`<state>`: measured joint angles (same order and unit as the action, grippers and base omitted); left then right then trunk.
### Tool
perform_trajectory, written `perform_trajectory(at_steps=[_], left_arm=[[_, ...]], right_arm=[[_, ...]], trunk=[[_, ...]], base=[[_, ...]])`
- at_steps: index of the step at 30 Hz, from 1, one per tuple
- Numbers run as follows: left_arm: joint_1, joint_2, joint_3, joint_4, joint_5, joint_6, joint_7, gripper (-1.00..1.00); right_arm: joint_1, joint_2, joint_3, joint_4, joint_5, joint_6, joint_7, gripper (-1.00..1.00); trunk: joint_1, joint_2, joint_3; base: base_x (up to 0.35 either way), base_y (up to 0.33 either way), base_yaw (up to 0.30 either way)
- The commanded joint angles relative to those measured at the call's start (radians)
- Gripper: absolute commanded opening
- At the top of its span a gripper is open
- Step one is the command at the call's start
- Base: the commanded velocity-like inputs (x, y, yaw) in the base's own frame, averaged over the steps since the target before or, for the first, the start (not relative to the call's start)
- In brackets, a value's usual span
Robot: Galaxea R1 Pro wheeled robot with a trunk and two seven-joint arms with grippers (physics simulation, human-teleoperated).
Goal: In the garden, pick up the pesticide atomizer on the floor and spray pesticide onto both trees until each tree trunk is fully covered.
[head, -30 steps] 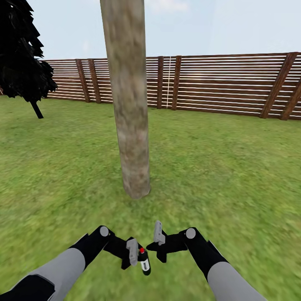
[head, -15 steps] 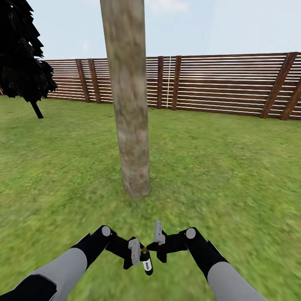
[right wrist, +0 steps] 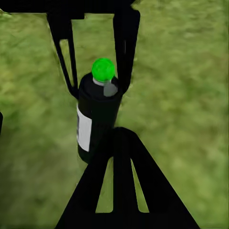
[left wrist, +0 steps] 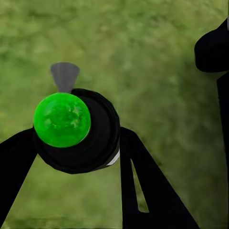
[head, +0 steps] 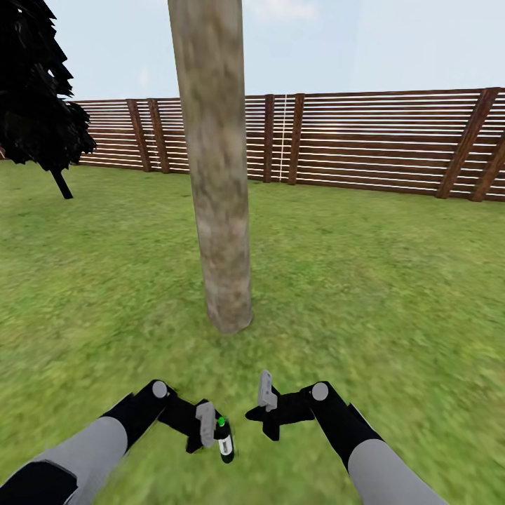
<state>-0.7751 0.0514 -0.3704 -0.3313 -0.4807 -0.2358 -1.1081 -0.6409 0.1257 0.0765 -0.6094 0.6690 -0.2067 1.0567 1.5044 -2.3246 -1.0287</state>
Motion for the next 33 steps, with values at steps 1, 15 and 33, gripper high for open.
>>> perform_trajectory(at_steps=[1,15,33], left_arm=[[0.002,0.025,0.003,-0.002,-0.007,-0.008,-0.001,-1.00],[0.011,0.259,0.041,0.000,0.014,0.002,0.065,-1.00],[0.028,0.132,0.382,0.302,0.358,0.225,1.040,-1.00]], right_arm=[[0.000,0.001,-0.001,-0.001,0.010,-0.010,0.000,-1.00],[0.000,-0.020,-0.006,0.005,0.010,-0.012,-0.029,1.00],[0.096,-0.164,-0.008,0.573,-0.676,-0.348,-1.195,1.00]], trunk=[[0.000,0.000,-0.001],[0.000,0.000,-0.001],[0.000,0.000,-0.001]], base=[[0.000,0.000,0.000],[0.000,0.000,0.000],[0.000,0.000,0.000]])
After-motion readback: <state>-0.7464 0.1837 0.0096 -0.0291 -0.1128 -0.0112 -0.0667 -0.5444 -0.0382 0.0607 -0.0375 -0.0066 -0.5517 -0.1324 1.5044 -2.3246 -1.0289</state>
